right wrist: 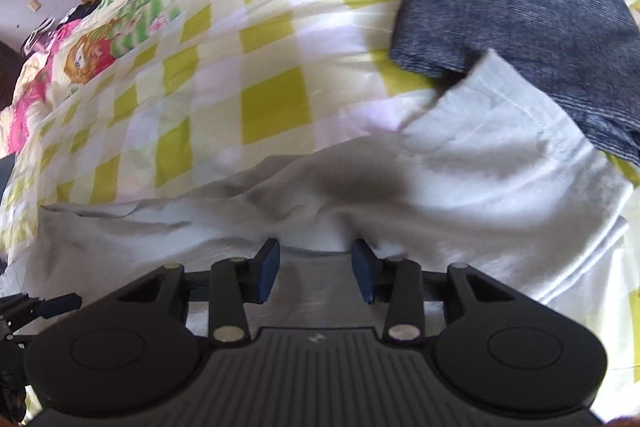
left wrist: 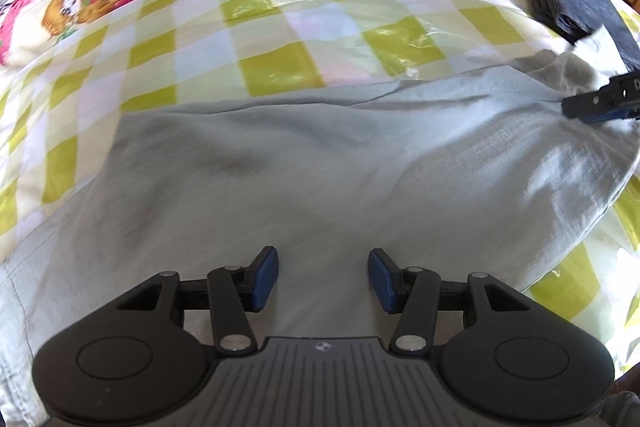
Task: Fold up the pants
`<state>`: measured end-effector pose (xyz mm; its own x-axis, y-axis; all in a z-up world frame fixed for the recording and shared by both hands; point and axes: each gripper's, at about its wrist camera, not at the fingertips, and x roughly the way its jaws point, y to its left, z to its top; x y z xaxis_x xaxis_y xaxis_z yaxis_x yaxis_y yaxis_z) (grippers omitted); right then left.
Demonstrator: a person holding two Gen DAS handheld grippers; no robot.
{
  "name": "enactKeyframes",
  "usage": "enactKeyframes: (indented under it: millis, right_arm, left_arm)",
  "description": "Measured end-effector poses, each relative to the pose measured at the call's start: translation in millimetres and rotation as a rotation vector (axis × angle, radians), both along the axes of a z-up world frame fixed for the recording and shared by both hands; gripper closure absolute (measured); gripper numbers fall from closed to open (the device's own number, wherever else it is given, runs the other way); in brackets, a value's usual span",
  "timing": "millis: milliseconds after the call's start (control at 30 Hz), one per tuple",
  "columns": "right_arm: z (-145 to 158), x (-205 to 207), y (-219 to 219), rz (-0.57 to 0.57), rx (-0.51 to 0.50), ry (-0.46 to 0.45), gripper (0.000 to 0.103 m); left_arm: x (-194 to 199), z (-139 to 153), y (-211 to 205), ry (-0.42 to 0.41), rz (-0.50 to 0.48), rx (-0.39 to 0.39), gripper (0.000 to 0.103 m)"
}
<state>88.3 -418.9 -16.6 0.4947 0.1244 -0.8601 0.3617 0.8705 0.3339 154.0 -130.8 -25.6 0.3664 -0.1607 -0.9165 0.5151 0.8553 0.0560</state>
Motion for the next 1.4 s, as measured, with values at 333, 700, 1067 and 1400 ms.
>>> enactKeyframes:
  millis: [333, 700, 1067, 1400]
  right_arm:
    - [2, -30, -39, -0.139, -0.017, -0.008, 0.06]
    - [8, -83, -81, -0.374, 0.007, -0.016, 0.058]
    - [-16, -103, -106, -0.662, 0.289, -0.16, 0.054]
    - [-37, -94, -114, -0.726, 0.414, -0.223, 0.057]
  left_arm:
    - [-2, 2, -15, 0.011, -0.04, -0.03, 0.04]
    - [-9, -7, -43, 0.004, -0.102, 0.009, 0.039]
    - [-7, -9, -42, 0.009, -0.118, -0.018, 0.036]
    - [-13, -10, -39, -0.003, -0.131, -0.025, 0.035]
